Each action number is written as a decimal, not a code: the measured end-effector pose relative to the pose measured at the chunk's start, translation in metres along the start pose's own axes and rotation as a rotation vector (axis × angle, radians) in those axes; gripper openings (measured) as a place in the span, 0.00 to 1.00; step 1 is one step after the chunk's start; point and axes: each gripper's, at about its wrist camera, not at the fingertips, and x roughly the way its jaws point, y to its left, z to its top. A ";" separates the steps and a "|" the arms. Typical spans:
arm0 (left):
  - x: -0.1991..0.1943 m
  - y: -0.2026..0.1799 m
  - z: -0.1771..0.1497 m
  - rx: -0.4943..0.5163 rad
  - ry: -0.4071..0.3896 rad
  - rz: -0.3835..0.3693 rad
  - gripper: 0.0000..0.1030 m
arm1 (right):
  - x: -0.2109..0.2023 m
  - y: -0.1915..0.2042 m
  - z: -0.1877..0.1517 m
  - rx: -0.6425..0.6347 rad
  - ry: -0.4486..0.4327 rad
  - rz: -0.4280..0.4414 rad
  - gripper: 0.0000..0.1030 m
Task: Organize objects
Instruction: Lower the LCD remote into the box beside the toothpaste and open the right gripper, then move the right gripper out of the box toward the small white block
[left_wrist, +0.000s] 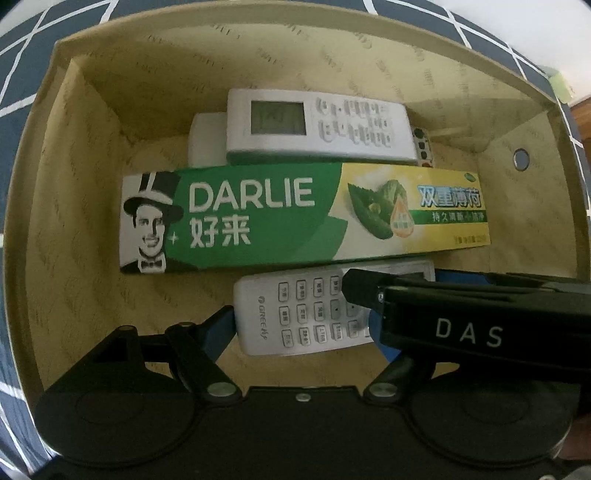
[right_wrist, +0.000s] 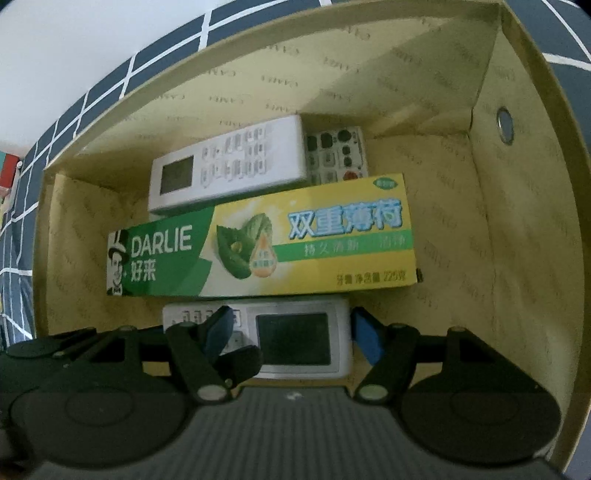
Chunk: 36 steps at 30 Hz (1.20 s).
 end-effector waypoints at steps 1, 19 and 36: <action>0.001 0.001 0.002 0.006 0.003 0.000 0.75 | 0.000 0.000 0.000 0.004 0.007 -0.002 0.67; -0.010 0.004 0.002 -0.010 -0.017 0.021 0.79 | -0.004 0.006 0.002 -0.023 0.002 -0.048 0.70; -0.069 -0.029 -0.053 -0.041 -0.153 0.063 0.88 | -0.080 0.002 -0.031 -0.152 -0.127 -0.019 0.89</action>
